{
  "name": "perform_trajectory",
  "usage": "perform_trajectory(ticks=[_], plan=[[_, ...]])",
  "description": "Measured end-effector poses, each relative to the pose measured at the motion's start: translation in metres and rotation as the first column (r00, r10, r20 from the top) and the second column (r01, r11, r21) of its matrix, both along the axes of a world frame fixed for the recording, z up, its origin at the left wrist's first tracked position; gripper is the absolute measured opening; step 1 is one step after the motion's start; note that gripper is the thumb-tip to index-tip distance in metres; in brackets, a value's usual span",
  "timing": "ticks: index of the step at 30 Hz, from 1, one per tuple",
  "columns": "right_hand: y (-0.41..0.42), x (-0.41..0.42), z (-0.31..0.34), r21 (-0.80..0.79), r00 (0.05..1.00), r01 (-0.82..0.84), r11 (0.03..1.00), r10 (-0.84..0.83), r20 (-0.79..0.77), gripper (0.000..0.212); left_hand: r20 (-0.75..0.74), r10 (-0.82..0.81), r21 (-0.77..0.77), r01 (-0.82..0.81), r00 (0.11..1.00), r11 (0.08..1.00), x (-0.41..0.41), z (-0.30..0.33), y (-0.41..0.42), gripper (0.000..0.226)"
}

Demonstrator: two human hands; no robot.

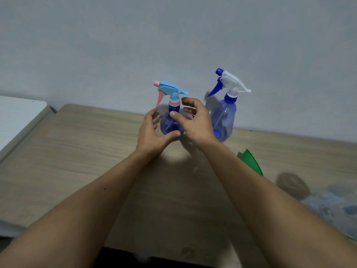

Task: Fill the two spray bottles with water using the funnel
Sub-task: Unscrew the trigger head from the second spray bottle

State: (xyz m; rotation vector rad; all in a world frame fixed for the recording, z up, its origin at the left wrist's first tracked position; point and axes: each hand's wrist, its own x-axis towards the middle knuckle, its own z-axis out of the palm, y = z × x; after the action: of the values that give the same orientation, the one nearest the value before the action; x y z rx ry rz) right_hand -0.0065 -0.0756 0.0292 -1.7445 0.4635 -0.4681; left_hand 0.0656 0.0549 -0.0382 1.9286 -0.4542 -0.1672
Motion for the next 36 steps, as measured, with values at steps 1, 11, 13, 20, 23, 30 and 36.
perform_trajectory(ticks=[1,11,13,20,23,30,36], plan=[[0.0,0.005,0.0,-0.001,1.0,-0.011,1.0,0.011,0.009,0.057,0.006,-0.023,0.001,0.023,1.0,1.0,0.003,-0.001,-0.001,0.113],[-0.001,0.01,0.001,0.049,1.0,-0.002,0.999,0.001,0.03,0.036,0.179,-0.063,-0.016,0.067,0.982,0.998,0.001,-0.011,0.002,0.088],[-0.001,0.0,0.005,0.009,1.0,-0.012,1.0,0.012,0.021,0.037,0.169,-0.068,-0.028,0.073,0.983,0.997,-0.008,-0.01,0.003,0.09],[0.008,-0.059,0.012,-0.017,1.0,0.023,1.0,-0.022,0.018,0.034,0.188,-0.1,-0.119,0.123,0.977,0.985,-0.074,-0.007,0.014,0.08],[0.016,-0.094,0.016,0.002,0.999,0.02,1.0,-0.021,0.042,0.034,0.181,-0.087,-0.144,0.114,0.98,0.983,-0.106,-0.003,0.02,0.079],[0.034,-0.181,0.026,0.029,0.993,0.073,0.997,-0.075,0.087,0.035,0.132,-0.098,-0.174,0.12,0.986,0.977,-0.188,0.006,0.034,0.082],[0.04,-0.251,0.013,0.045,0.99,0.119,0.992,-0.122,0.074,0.036,0.088,-0.194,-0.193,0.208,0.977,0.959,-0.249,0.0,0.037,0.079]])
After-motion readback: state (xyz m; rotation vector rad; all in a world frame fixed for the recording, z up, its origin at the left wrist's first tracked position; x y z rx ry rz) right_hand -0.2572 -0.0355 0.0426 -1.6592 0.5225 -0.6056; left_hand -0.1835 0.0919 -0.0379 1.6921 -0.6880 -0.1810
